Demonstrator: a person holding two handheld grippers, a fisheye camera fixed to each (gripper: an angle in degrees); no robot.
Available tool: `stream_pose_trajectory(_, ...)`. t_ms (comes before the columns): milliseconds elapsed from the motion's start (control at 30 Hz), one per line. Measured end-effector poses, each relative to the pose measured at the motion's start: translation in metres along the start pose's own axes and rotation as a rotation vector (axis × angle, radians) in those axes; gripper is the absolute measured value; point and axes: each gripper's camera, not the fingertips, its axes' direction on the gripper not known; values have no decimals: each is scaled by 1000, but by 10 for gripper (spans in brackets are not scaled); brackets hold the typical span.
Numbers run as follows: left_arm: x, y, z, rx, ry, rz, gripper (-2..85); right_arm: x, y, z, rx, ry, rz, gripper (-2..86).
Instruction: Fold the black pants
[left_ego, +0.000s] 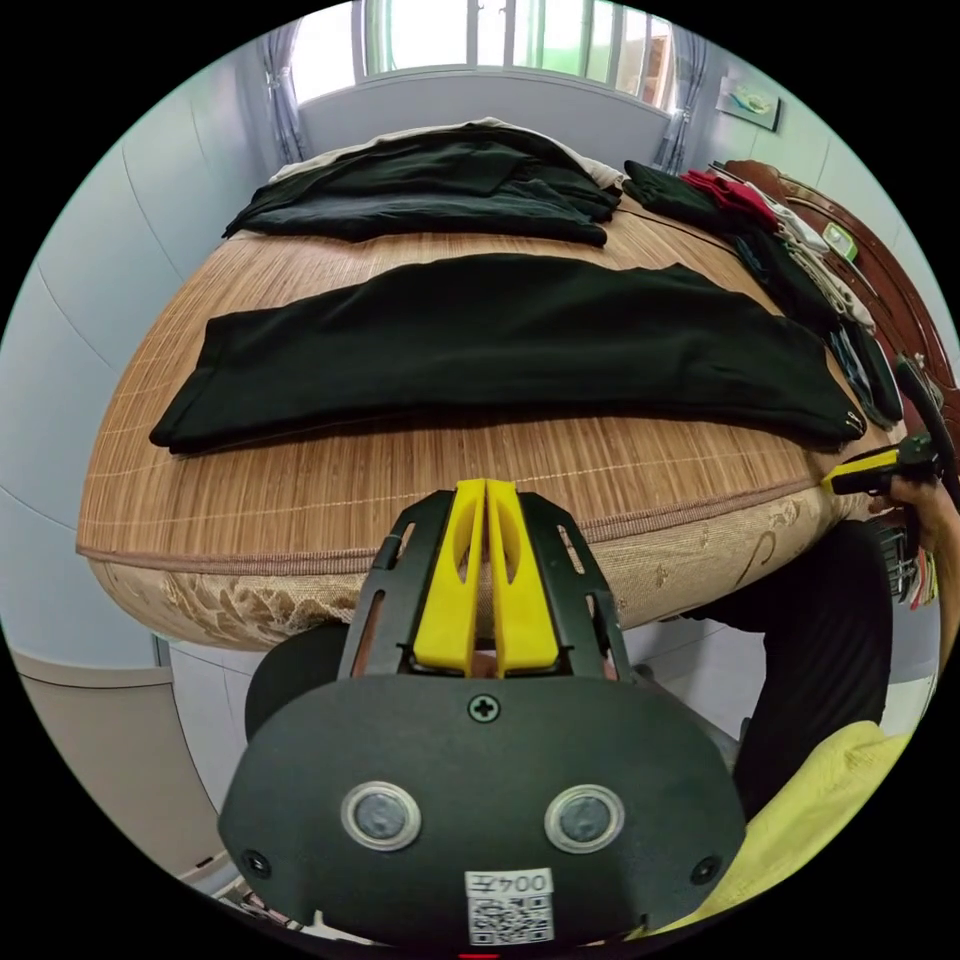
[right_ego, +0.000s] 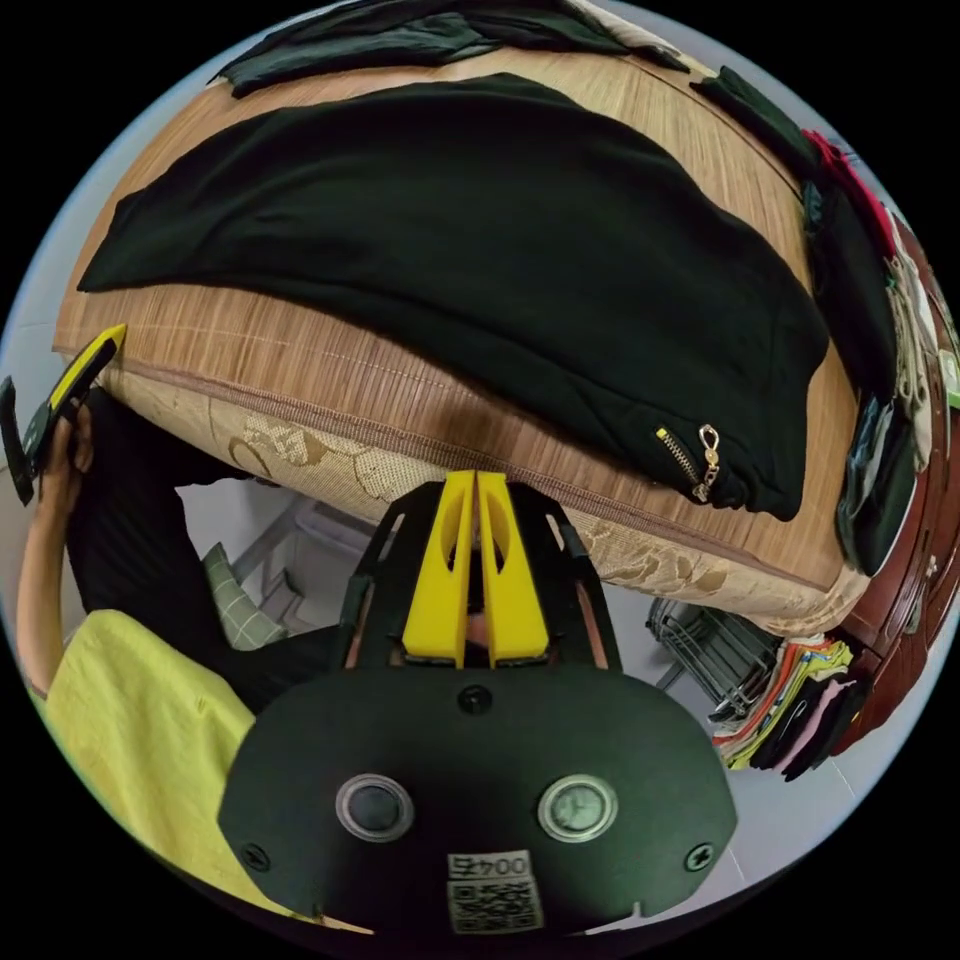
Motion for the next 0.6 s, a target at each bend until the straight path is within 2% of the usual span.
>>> stream_pose_trajectory(100,17,-6,-8,0,-49,24,2,3,17,16,71,68,-21,-6)
stream_pose_trajectory(267,44,-17,-21,-5,-117,63,3,41,52,45,187,-9,54,4)
stream_pose_trajectory(400,66,-27,-32,-8,-166,106,7,103,100,73,324,-302,103,63)
stream_pose_trajectory(467,75,-33,-37,-15,-191,126,10,140,131,81,455,-434,148,106)
stream_pose_trajectory(533,88,-46,-44,-50,-233,133,18,205,178,96,657,-597,303,123)
stream_pose_trajectory(600,108,-57,-52,-59,-226,217,26,261,211,116,755,-717,473,135)
